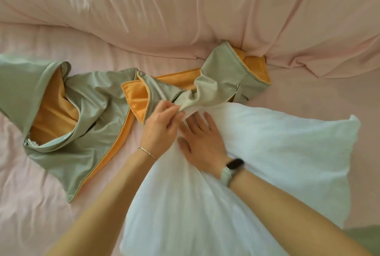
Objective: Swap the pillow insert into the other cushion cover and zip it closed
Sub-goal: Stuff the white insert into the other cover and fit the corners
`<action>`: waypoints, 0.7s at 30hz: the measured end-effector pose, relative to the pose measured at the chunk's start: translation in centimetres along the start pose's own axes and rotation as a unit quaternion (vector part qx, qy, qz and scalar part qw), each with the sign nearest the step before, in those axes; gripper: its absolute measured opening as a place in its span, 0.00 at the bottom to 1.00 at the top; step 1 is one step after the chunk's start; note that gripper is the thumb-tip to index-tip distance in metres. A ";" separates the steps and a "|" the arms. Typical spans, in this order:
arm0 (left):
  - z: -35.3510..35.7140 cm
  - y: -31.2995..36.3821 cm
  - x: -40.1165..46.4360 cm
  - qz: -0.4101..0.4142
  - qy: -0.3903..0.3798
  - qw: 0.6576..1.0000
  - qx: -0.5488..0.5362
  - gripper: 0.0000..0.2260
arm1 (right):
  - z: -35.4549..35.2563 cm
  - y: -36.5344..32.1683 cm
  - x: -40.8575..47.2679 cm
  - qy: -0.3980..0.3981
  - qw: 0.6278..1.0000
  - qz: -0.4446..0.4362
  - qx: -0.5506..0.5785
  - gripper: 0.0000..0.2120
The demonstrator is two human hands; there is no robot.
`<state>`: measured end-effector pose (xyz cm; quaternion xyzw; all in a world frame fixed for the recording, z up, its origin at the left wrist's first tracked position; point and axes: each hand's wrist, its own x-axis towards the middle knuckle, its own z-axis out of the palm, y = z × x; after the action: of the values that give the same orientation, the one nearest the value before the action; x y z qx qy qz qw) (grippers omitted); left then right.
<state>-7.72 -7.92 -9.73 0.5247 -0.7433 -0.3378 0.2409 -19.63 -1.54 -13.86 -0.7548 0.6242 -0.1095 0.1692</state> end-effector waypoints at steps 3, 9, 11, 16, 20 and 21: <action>0.1 -0.6 -0.7 -0.005 -0.048 0.998 -0.050 0.19 | 1.7 1.1 3.4 -0.064 0.998 0.028 0.004 0.21; -0.7 0.1 1.2 -0.123 -0.025 0.987 -0.099 0.13 | -2.0 2.1 0.3 -0.007 1.000 -0.008 0.027 0.25; -0.7 0.1 2.0 -0.138 0.023 0.989 -0.054 0.08 | -3.1 2.6 -1.8 0.085 0.995 0.043 0.003 0.22; 1.2 2.7 1.3 -0.053 -0.043 0.997 -0.034 0.17 | -2.4 2.0 -0.7 -0.063 0.992 0.104 0.014 0.29; 2.1 2.5 -0.3 -0.095 -0.079 0.990 -0.066 0.19 | -1.6 1.8 0.6 -0.126 0.987 0.094 -0.034 0.29; 1.5 1.9 -0.1 -0.135 -0.034 0.988 -0.068 0.16 | -1.8 2.1 -0.1 -0.137 0.987 0.070 -0.034 0.31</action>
<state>-9.96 -7.04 -9.24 0.5910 -0.6486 -0.4347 0.2026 -22.24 -1.99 -12.99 -0.7223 0.6499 0.0290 0.2347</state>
